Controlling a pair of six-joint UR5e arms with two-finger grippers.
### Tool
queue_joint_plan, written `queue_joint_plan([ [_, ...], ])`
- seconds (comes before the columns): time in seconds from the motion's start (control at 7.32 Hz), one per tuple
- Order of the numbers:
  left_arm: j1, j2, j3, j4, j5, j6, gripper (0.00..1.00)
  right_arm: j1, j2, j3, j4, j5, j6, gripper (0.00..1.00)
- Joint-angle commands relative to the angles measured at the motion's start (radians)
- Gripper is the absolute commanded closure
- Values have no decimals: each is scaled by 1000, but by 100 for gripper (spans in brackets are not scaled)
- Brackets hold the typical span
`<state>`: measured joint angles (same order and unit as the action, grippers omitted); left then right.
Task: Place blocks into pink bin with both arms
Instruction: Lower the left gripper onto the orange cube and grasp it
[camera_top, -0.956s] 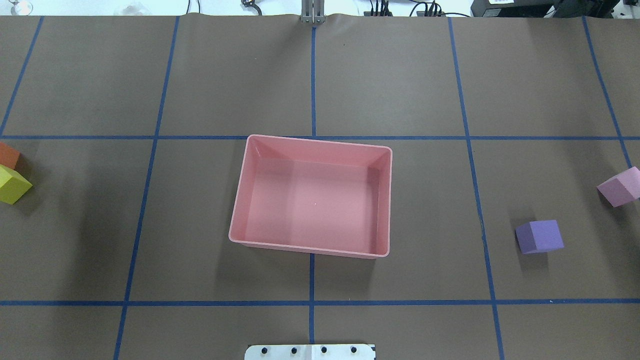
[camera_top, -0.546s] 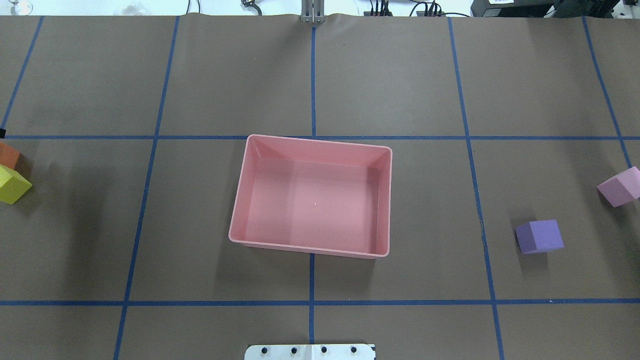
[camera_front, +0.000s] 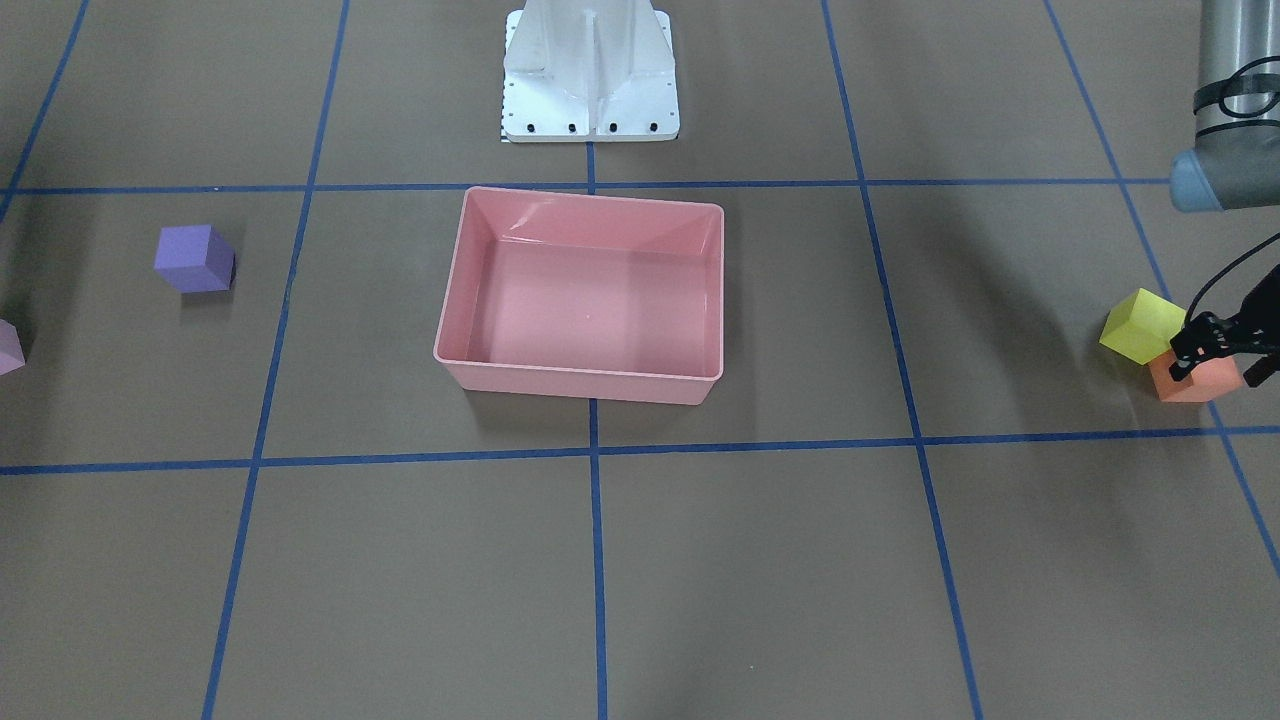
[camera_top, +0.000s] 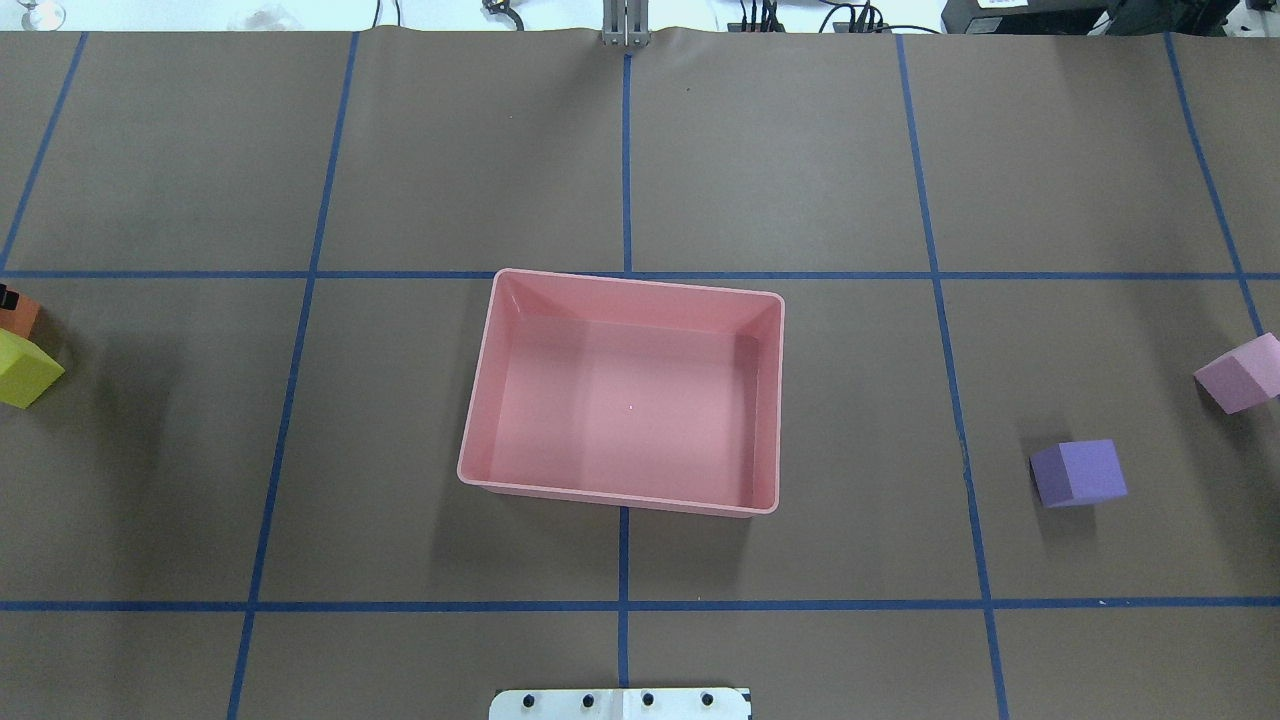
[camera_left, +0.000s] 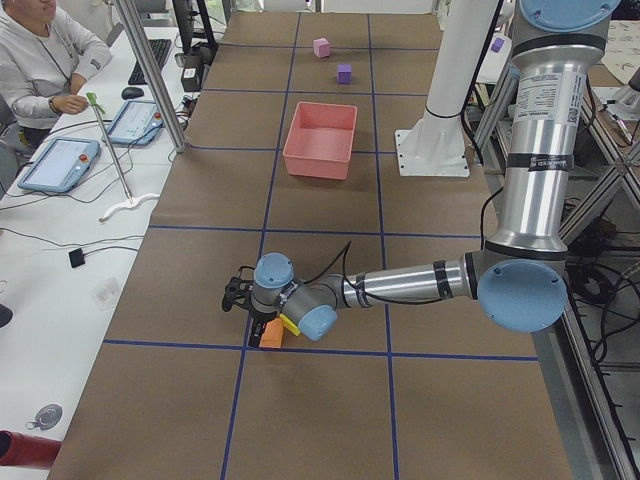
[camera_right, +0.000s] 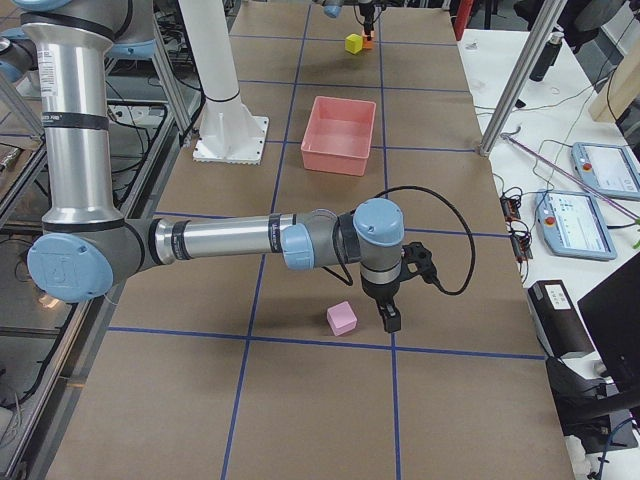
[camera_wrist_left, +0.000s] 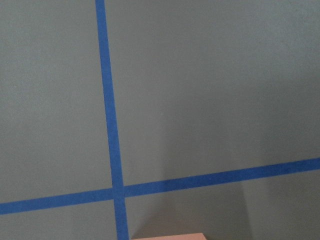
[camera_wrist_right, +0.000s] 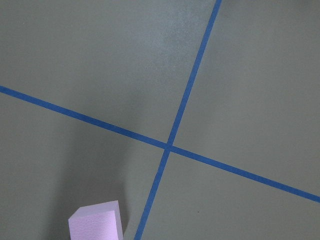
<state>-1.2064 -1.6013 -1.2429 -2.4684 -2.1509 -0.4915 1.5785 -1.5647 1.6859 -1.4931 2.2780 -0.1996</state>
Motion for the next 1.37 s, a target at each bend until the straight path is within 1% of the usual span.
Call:
queue_joint_plan([
  [0.0,17,30,5,-44,0,-4,16,0,0,1,1,0,-1,0],
  [0.27,18,30,5,-56,2,-1,79,0,0,1,2,0,-1,0],
  [0.41,18,26,0,-55,0,1,96,0,0,0,7,0,0,0],
  [0.55,18,14,-9,-53,-4,-4,99,0,2,0,7,0,2,0],
  [0.82,16,-64,-27,-41,-1,-15,99,0,2,0,7,1,5,0],
  [0.96,16,-118,-30,-43,0,-88,99,0,2,0,7,1,6,0],
  [1.09,16,-167,-68,-46,3,-257,98,0,2,0,5,1,6,0],
  [1.23,55,-180,-143,-47,3,-351,98,0,0,0,5,3,8,0],
])
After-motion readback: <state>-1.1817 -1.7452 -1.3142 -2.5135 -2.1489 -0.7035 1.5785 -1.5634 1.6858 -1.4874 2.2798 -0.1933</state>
